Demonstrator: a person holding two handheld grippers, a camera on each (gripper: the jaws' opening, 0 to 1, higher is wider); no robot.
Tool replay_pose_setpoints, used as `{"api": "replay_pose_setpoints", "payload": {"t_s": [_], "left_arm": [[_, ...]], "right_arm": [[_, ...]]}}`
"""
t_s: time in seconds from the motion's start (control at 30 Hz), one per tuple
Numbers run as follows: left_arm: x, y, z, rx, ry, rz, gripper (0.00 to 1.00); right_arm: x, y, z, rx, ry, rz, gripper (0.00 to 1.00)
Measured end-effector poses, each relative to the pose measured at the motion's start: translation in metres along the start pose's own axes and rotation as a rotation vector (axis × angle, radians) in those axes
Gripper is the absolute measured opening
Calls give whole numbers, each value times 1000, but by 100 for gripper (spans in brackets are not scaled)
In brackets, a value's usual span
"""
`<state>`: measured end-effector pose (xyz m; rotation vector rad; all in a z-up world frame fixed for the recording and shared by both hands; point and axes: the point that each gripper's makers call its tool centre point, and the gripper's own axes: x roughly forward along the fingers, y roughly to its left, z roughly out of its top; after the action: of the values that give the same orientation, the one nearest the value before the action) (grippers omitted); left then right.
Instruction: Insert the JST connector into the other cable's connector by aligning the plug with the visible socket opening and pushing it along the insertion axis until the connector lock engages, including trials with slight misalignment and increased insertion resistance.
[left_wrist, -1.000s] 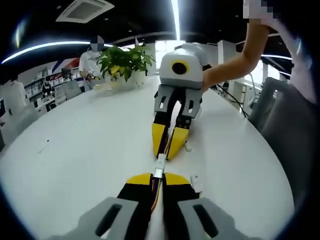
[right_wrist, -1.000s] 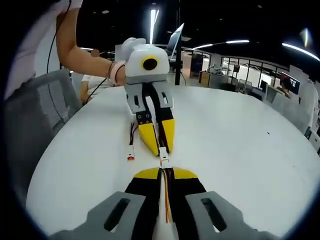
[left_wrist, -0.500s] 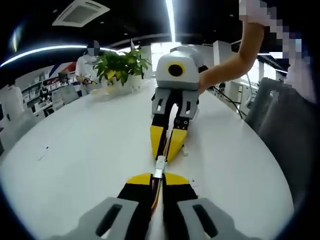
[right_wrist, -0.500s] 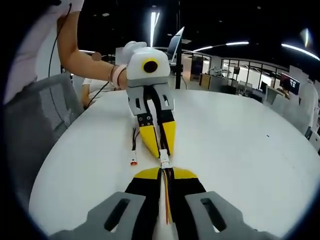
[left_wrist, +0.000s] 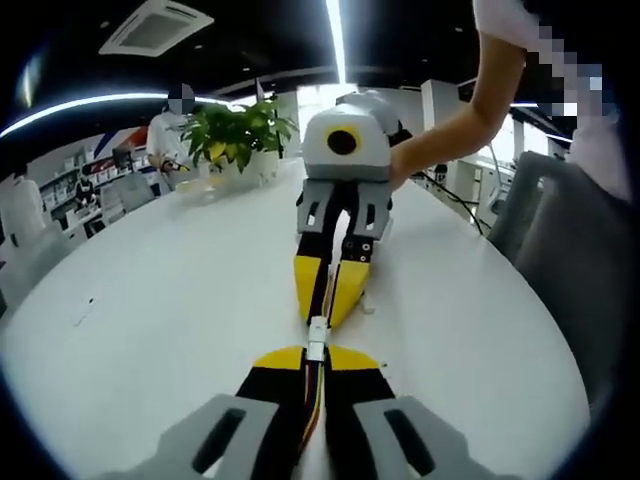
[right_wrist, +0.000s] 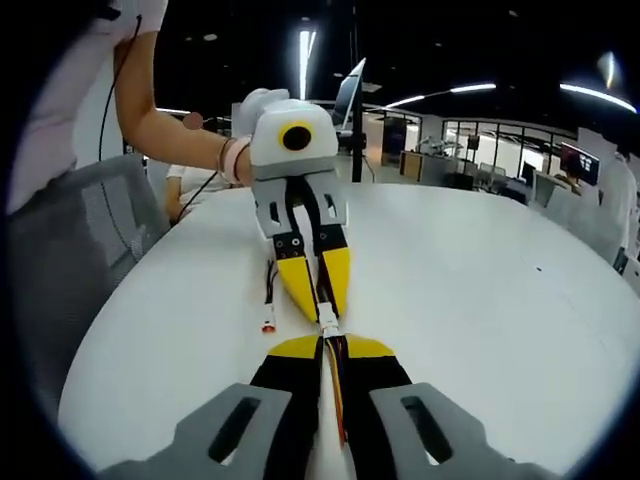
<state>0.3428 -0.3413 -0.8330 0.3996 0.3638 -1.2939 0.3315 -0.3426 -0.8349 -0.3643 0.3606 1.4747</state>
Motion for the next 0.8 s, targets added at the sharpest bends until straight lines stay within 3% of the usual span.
{"api": "replay_pose_setpoints", "payload": {"t_s": [0.33,0.8], "left_arm": [[-1,7,-3,-7,-3,2,0],[3,14,-8,-82,-66,7,0]], "right_arm": [[4,-7,-1,35,-35,-6,4],[6,-16,-7,100,-114,-13,4]]}}
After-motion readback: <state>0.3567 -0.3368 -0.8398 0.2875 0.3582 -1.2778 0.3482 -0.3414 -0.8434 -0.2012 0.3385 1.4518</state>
